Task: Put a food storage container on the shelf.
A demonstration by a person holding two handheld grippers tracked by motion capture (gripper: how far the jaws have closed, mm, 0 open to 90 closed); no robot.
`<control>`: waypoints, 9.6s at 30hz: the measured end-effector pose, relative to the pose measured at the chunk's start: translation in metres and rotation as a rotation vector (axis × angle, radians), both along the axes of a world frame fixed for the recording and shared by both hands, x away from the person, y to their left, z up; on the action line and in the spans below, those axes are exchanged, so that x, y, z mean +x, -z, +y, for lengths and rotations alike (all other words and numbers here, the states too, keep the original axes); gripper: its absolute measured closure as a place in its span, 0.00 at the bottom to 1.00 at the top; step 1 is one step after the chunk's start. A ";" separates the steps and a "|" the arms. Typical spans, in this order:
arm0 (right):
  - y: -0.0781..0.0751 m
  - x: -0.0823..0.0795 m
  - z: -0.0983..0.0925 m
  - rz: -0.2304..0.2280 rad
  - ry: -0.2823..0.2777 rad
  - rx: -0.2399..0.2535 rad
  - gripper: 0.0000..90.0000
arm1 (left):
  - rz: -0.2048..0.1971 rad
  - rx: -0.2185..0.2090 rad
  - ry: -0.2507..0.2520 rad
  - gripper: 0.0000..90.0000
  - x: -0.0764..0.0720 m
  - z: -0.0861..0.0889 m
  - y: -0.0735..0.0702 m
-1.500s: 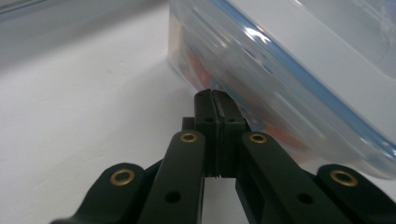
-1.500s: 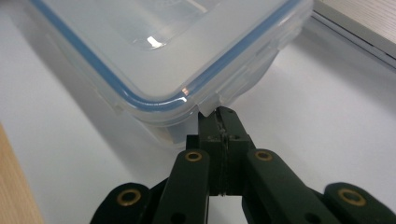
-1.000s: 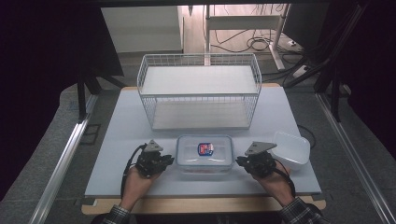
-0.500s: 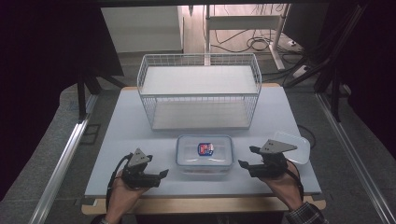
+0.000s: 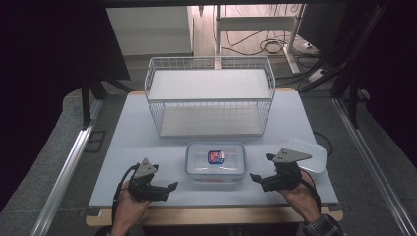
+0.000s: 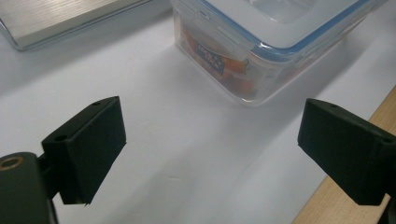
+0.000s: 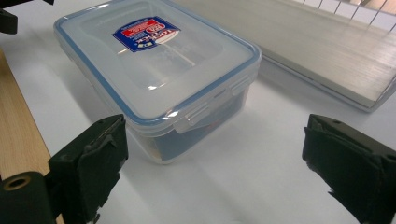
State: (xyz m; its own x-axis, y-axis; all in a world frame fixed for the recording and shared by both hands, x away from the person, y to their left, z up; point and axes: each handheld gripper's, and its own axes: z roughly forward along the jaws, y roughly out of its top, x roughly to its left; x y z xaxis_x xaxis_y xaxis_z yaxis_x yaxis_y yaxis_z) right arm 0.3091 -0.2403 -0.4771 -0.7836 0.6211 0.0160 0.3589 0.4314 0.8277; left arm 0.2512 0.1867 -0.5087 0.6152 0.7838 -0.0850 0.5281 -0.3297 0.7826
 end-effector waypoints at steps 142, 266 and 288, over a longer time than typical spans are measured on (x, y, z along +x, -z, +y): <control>-0.105 0.071 0.033 0.240 -0.076 0.351 0.56 | 0.039 -0.436 0.115 0.60 0.080 0.004 -0.130; -0.160 0.151 0.040 -0.005 0.081 0.239 0.22 | -0.141 -0.268 0.025 0.21 0.156 -0.014 -0.159; -0.130 0.097 0.052 -0.063 -0.022 0.173 0.09 | -0.184 -0.155 0.115 0.07 0.100 -0.026 -0.125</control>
State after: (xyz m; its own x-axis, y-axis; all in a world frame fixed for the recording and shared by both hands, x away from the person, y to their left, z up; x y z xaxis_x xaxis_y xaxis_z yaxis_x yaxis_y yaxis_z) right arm 0.4062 -0.1882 -0.3470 -0.7996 0.5963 0.0713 0.2961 0.2881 0.9107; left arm 0.3510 0.1603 -0.3833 0.7157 0.6941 -0.0771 0.3380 -0.2477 0.9080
